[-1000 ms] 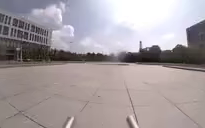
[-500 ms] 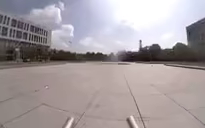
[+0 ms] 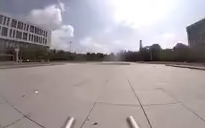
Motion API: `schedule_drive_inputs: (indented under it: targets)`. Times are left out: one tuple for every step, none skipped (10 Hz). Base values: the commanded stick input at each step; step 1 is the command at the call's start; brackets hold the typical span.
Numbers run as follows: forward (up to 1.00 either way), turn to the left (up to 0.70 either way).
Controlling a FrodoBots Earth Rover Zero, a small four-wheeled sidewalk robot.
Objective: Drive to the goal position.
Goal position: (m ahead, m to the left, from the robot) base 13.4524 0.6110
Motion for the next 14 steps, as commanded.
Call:
schedule_drive_inputs:
  targets:
    - [0.70,0.04]
    - [0.70,0.04]
    - [0.70,0.04]
    - [0.70,0.04]
    - [0.70,0.04]
    - [0.70,0.04]
    - [0.70,0.04]
    - [0.70,0.04]
    - [0.70,0.04]
    - [0.70,0.04]
    - [0.70,0.04]
    - [0.70,0.04]
    - [0.70,0.04]
    - [0.70,0.04]
